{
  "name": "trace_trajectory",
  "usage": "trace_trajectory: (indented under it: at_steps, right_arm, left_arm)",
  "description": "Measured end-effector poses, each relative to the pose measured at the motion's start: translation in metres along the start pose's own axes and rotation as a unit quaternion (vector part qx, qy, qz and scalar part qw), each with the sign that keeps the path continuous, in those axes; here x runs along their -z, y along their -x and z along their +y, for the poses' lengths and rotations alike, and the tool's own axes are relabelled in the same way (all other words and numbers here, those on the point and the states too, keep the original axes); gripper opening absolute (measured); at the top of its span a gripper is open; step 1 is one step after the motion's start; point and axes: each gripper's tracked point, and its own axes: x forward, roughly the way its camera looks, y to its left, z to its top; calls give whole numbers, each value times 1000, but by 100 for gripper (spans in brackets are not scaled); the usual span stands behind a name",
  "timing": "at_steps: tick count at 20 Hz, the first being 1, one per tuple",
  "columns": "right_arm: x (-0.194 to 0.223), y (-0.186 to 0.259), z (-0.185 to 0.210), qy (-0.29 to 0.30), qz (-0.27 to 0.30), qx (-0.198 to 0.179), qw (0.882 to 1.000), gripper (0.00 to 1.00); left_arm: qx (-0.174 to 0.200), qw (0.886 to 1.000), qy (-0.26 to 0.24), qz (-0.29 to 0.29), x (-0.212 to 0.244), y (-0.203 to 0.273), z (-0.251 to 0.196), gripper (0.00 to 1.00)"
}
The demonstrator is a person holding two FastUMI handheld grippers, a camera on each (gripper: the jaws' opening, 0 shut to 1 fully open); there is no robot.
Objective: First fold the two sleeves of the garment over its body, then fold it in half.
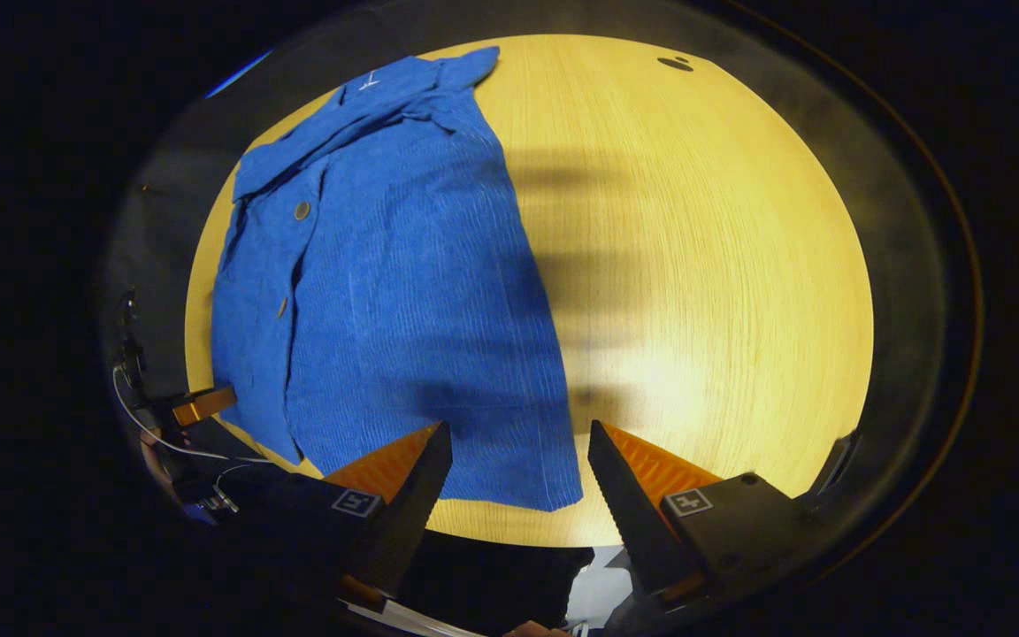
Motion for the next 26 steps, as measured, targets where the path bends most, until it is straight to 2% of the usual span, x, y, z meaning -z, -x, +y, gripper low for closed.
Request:
trace_trajectory:
  at_steps: [2,5,6,7,12,13,14,16,18,19,21,22,24,26]
  right_arm:
    - [3,-5,-5,-13,12,9,1000,100]
    - [6,-13,-10,-19,27,22,999,100]
    - [9,-15,-11,-16,28,25,999,91]
    - [9,-17,-11,-10,30,29,999,100]
    - [11,-20,-5,5,28,55,998,100]
    - [13,-21,-4,10,28,60,998,91]
    - [15,-21,-2,17,28,64,997,100]
    - [15,-22,2,24,21,64,997,100]
    - [17,-24,9,21,22,63,998,75]
    - [18,-25,13,27,29,57,998,75]
    - [19,-26,22,23,25,54,998,20]
    - [19,-26,23,39,24,51,998,20]
    - [18,-25,22,56,18,45,997,19]
    - [17,-25,23,36,11,36,999,19]
  left_arm:
    - [-9,1000,-11,6,-1,2,0,83]
    - [-9,1000,-2,8,-2,0,0,83]
    - [-9,1000,-1,8,-2,0,-1,83]
    - [-10,1000,-1,6,-2,-1,-1,83]
    - [-2,1000,4,11,0,-1,-15,83]
    - [-4,1000,-4,13,2,-2,-17,83]
    - [-9,1000,-14,16,2,-1,-19,83]
    - [-10,999,-30,16,-1,-4,-23,82]
    - [-8,999,-39,19,-3,-4,-26,69]
    - [-4,999,-43,20,-2,-4,-27,65]
    - [10,999,-44,18,-7,-6,-28,38]
    - [16,999,-44,20,-6,-5,-28,24]
    - [26,998,-45,20,-6,-5,-27,24]
    - [27,999,-18,17,-5,-5,-25,22]
